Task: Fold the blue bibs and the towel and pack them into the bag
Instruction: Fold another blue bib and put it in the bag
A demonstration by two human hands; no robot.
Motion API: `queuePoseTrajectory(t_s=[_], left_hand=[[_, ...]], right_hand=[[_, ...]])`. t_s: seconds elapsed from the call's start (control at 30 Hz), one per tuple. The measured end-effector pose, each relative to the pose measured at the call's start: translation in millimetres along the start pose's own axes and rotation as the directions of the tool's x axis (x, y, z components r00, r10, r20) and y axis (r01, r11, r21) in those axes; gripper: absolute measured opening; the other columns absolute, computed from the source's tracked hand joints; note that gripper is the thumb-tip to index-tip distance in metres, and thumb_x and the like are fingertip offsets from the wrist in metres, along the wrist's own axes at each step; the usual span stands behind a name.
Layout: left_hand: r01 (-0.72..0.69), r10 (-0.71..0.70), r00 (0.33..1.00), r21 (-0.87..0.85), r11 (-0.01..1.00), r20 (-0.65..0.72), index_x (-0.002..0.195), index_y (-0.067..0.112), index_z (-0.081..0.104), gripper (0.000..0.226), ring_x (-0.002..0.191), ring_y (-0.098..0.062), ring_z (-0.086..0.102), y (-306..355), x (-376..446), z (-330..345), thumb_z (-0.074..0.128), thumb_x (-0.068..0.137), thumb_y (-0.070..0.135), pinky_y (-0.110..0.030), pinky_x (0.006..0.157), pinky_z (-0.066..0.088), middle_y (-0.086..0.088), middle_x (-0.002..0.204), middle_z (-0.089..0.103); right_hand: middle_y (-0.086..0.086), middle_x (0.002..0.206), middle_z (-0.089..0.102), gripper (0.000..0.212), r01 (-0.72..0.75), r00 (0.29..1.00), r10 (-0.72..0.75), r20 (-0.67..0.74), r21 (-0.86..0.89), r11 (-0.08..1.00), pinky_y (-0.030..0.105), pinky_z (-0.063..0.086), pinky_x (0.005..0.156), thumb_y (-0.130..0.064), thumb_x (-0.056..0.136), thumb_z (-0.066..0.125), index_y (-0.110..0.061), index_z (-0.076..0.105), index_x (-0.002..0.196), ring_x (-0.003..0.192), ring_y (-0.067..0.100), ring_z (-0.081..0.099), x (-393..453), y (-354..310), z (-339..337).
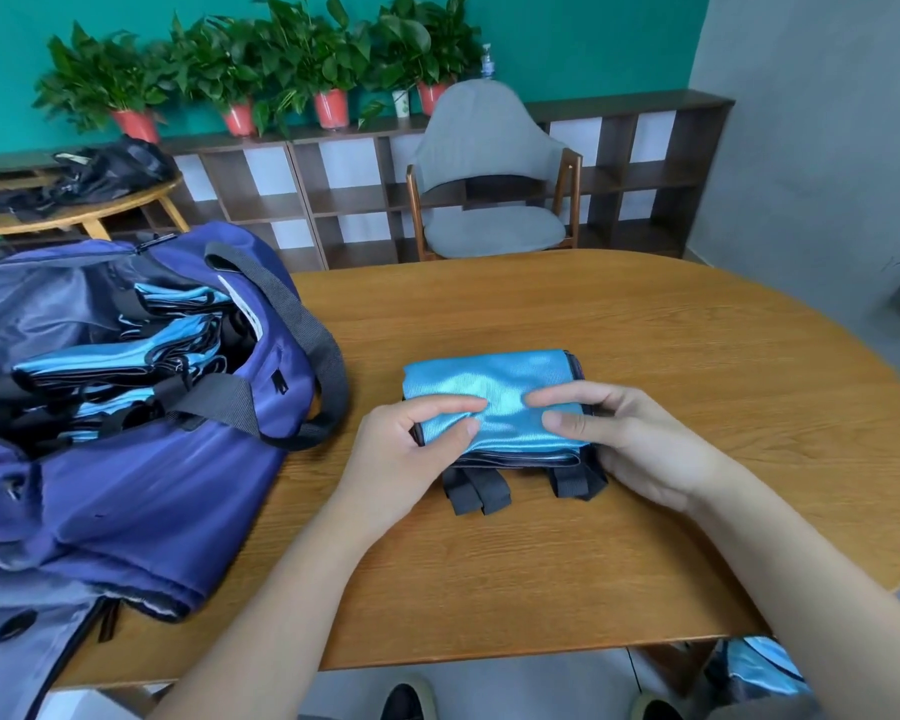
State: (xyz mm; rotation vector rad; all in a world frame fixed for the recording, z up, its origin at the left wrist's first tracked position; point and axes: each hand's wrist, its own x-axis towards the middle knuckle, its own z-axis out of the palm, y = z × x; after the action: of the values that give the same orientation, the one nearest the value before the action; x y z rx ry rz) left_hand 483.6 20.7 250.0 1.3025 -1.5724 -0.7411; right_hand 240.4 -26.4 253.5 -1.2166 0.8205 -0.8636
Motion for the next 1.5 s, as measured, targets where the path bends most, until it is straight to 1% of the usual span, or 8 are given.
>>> queuePoseTrajectory(t_s=[0.17, 0.33, 0.53, 0.7, 0.9, 1.1, 1.33, 1.5], left_hand=[[0.012, -0.01, 1.0, 0.062, 0.998, -0.027, 0.103, 0.044, 0.077, 0.018, 0.09, -0.043, 0.067, 4, -7, 2, 0.075, 0.091, 0.03, -0.051, 0.082, 0.055, 0.027, 0.11, 0.072], [-0.003, 0.009, 0.991, 0.038, 0.999, -0.133, 0.106, 0.042, 0.076, 0.028, 0.095, -0.009, 0.068, 19, -25, -22, 0.083, 0.083, 0.028, -0.024, 0.078, 0.048, 0.03, 0.114, 0.069], [-0.102, 0.095, 0.971, -0.02, 0.995, -0.218, 0.114, 0.042, 0.073, 0.04, 0.12, -0.009, 0.062, 24, -70, -76, 0.087, 0.079, 0.029, -0.041, 0.102, 0.051, 0.016, 0.124, 0.066], [-0.124, 0.1, 0.921, -0.04, 0.991, -0.376, 0.103, 0.033, 0.079, 0.027, 0.106, -0.02, 0.069, 37, -91, -154, 0.084, 0.077, 0.031, -0.051, 0.094, 0.055, 0.004, 0.112, 0.067], [-0.059, 0.206, 0.871, 0.321, 0.945, -0.446, 0.099, 0.042, 0.077, 0.021, 0.087, -0.009, 0.062, 49, -67, -259, 0.082, 0.083, 0.029, -0.029, 0.08, 0.048, 0.016, 0.1, 0.065], [0.094, 0.17, 0.887, 0.529, 0.844, -0.429, 0.111, 0.027, 0.076, 0.02, 0.098, -0.002, 0.051, 22, -9, -320, 0.074, 0.092, 0.022, 0.003, 0.085, 0.028, 0.01, 0.109, 0.062], [0.18, -0.028, 0.96, 0.534, 0.826, -0.28, 0.116, 0.02, 0.076, 0.022, 0.115, -0.014, 0.06, -34, 23, -340, 0.071, 0.095, 0.025, -0.018, 0.097, 0.037, 0.0, 0.125, 0.069], [0.281, -0.246, 0.959, 0.606, 0.744, -0.142, 0.107, 0.021, 0.076, 0.031, 0.114, -0.027, 0.057, -80, 15, -335, 0.051, 0.104, 0.039, -0.041, 0.104, 0.042, -0.008, 0.117, 0.067]], right_hand=[[0.0, 0.123, 0.072, 0.032, 0.091, 0.993, -0.099, -0.07, -0.112, 0.99, 0.023, 0.054, 0.088, -0.002, 0.086, 0.074, -0.01, 0.072, 0.117, 0.111, 0.016, 0.069, -3, -2, 12], [-0.014, 0.119, 0.072, 0.032, 0.169, 0.962, -0.22, -0.159, -0.286, 0.943, 0.03, 0.051, 0.098, -0.014, 0.086, 0.078, -0.03, 0.075, 0.113, 0.111, 0.009, 0.067, -16, -13, 41], [-0.013, 0.059, 0.058, 0.033, 0.197, 0.974, -0.216, -0.071, -0.205, 0.959, 0.023, 0.035, 0.037, -0.013, 0.092, 0.071, -0.027, 0.069, 0.122, 0.041, 0.01, 0.045, -23, -34, 112], [-0.002, 0.074, 0.065, 0.032, 0.249, 0.968, -0.246, 0.037, -0.184, 0.951, 0.025, 0.038, 0.038, -0.016, 0.093, 0.071, -0.031, 0.069, 0.121, 0.045, 0.016, 0.056, -15, -62, 190], [-0.01, 0.124, 0.061, 0.03, 0.398, 0.917, -0.377, 0.129, -0.37, 0.84, 0.003, 0.045, 0.072, -0.017, 0.101, 0.059, -0.022, 0.064, 0.13, 0.096, -0.011, 0.061, 46, -91, 270], [0.001, 0.094, 0.063, 0.031, 0.311, 0.942, -0.332, 0.04, -0.47, 0.826, 0.015, 0.042, 0.058, -0.013, 0.102, 0.053, -0.027, 0.061, 0.129, 0.074, 0.015, 0.052, 134, -83, 334], [-0.003, 0.064, 0.052, 0.03, 0.191, 0.973, -0.23, 0.018, -0.627, 0.756, 0.015, 0.029, 0.041, -0.01, 0.1, 0.053, -0.024, 0.064, 0.124, 0.038, 0.003, 0.036, 181, -50, 337], [-0.006, 0.119, 0.063, 0.02, 0.083, 0.995, -0.016, 0.095, -0.763, 0.641, 0.026, 0.045, 0.088, -0.043, 0.1, 0.054, -0.039, 0.065, 0.117, 0.101, 0.012, 0.059, 187, -22, 325]])
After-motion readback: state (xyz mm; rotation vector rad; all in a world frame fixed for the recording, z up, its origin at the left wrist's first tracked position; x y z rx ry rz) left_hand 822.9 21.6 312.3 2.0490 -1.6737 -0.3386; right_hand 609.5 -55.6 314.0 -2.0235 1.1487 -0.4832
